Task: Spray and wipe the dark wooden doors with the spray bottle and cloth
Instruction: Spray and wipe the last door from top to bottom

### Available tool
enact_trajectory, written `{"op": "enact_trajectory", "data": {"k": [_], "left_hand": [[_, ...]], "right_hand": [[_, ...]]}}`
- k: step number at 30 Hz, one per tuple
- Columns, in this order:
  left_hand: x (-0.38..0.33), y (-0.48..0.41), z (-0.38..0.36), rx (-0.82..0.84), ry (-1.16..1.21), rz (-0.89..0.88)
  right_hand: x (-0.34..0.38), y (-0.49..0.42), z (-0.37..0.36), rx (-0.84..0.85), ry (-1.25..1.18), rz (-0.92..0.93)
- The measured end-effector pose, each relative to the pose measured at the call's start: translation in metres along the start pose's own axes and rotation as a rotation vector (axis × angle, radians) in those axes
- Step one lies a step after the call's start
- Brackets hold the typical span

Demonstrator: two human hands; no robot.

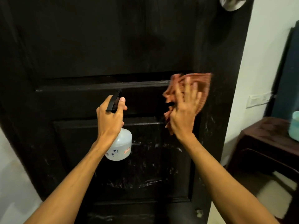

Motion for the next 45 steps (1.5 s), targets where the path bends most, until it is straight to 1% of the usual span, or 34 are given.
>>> {"op": "enact_trajectory", "data": {"k": [2, 3, 4, 5, 7, 8, 9, 10, 12, 13, 14, 15, 17, 18, 19, 20, 22, 23, 24, 27, 28, 29, 30, 31, 32, 33, 35, 36, 37, 40, 41, 42, 43, 45], "left_hand": [[-0.007, 0.001, -0.011, 0.012, 0.011, -0.005], [-0.011, 0.003, -0.016, 0.015, 0.020, -0.006], [-0.014, 0.004, -0.021, 0.019, 0.033, -0.009], [-0.017, 0.005, -0.026, 0.025, 0.045, -0.011], [-0.022, 0.009, -0.036, 0.046, 0.063, -0.019], [-0.025, 0.011, -0.041, 0.062, 0.068, -0.025], [-0.028, 0.013, -0.048, 0.079, 0.076, -0.028], [-0.031, 0.015, -0.055, 0.090, 0.086, -0.027], [-0.037, 0.017, -0.068, 0.101, 0.098, -0.018], [-0.041, 0.018, -0.074, 0.108, 0.106, -0.018], [-0.045, 0.019, -0.080, 0.116, 0.116, -0.021], [-0.049, 0.020, -0.085, 0.123, 0.127, -0.027], [-0.054, 0.020, -0.094, 0.133, 0.147, -0.038], [-0.056, 0.020, -0.097, 0.136, 0.155, -0.036], [-0.057, 0.020, -0.100, 0.136, 0.163, -0.032], [-0.057, 0.020, -0.102, 0.140, 0.166, -0.028], [-0.057, 0.020, -0.103, 0.148, 0.171, -0.020], [-0.056, 0.021, -0.102, 0.149, 0.174, -0.016], [-0.055, 0.020, -0.100, 0.147, 0.172, -0.015], [-0.053, 0.019, -0.095, 0.145, 0.160, -0.012], [-0.053, 0.019, -0.094, 0.146, 0.160, -0.011], [-0.052, 0.017, -0.090, 0.137, 0.157, -0.008], [-0.050, 0.015, -0.085, 0.129, 0.150, -0.005], [-0.049, 0.014, -0.080, 0.122, 0.144, -0.004], [-0.047, 0.012, -0.074, 0.110, 0.139, -0.006], [-0.045, 0.010, -0.068, 0.100, 0.139, -0.004], [-0.041, 0.005, -0.054, 0.078, 0.142, -0.001], [-0.039, 0.003, -0.048, 0.066, 0.139, -0.001], [-0.036, 0.001, -0.040, 0.052, 0.131, 0.001], [-0.025, -0.005, -0.018, 0.011, 0.118, 0.003], [-0.021, -0.006, -0.011, -0.001, 0.112, 0.005], [-0.016, -0.007, -0.002, -0.010, 0.106, 0.010], [-0.012, -0.009, 0.005, -0.013, 0.104, 0.017], [-0.003, -0.014, 0.020, -0.012, 0.101, 0.023]], "right_hand": [[0.011, 0.017, -0.012, 0.259, 0.027, 0.423], [0.005, 0.019, -0.012, 0.293, 0.058, 0.526], [-0.009, 0.016, -0.009, 0.241, 0.062, 0.497], [-0.026, 0.011, -0.003, 0.132, 0.030, 0.353], [-0.059, 0.001, 0.014, -0.116, -0.056, -0.073], [-0.066, 0.002, 0.018, -0.198, -0.070, -0.224], [-0.065, 0.003, 0.019, -0.219, -0.080, -0.268], [-0.060, 0.004, 0.015, -0.164, -0.089, -0.206], [-0.049, 0.015, 0.005, 0.055, -0.075, 0.131], [-0.054, 0.017, 0.005, 0.118, -0.023, 0.257], [-0.066, 0.013, 0.010, 0.113, 0.019, 0.274], [-0.083, 0.007, 0.015, 0.040, 0.031, 0.176], [-0.111, -0.002, 0.028, -0.194, -0.068, -0.228], [-0.113, -0.002, 0.030, -0.256, -0.104, -0.365], [-0.108, -0.001, 0.028, -0.250, -0.111, -0.371], [-0.101, 0.004, 0.023, -0.167, -0.106, -0.263], [-0.091, 0.021, 0.012, 0.052, -0.091, 0.086], [-0.096, 0.025, 0.012, 0.112, -0.059, 0.177], [-0.104, 0.024, 0.010, 0.112, -0.043, 0.153], [-0.114, 0.022, 0.013, -0.144, -0.158, -0.332], [-0.103, 0.020, 0.011, -0.150, -0.138, -0.345], [-0.089, 0.019, 0.004, -0.082, -0.125, -0.222], [-0.075, 0.018, -0.003, 0.028, -0.105, -0.015], [-0.066, 0.014, -0.006, 0.088, -0.055, 0.156], [-0.059, 0.004, -0.007, 0.084, -0.030, 0.213], [-0.056, -0.008, -0.007, 0.031, -0.038, 0.144], [-0.045, -0.025, -0.006, -0.132, -0.122, -0.148], [-0.032, -0.026, -0.009, -0.159, -0.129, -0.208], [-0.010, -0.024, -0.017, -0.128, -0.118, -0.173], [0.046, -0.009, -0.049, 0.110, -0.071, 0.270], [0.055, -0.011, -0.053, 0.141, -0.038, 0.373], [0.059, -0.018, -0.054, 0.117, -0.031, 0.390], [0.056, -0.027, -0.051, 0.034, -0.051, 0.320], [0.046, -0.040, -0.037, -0.211, -0.147, -0.023]]}}
Point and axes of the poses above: each hand's wrist, its own y-axis away from the middle knuckle, its own z-axis out of the back of the hand, x = y × z, the point moved 2 cm from there along -y, towards the middle knuckle, and after that the axes turned 5 degrees about -y, right-handed, at the moved point
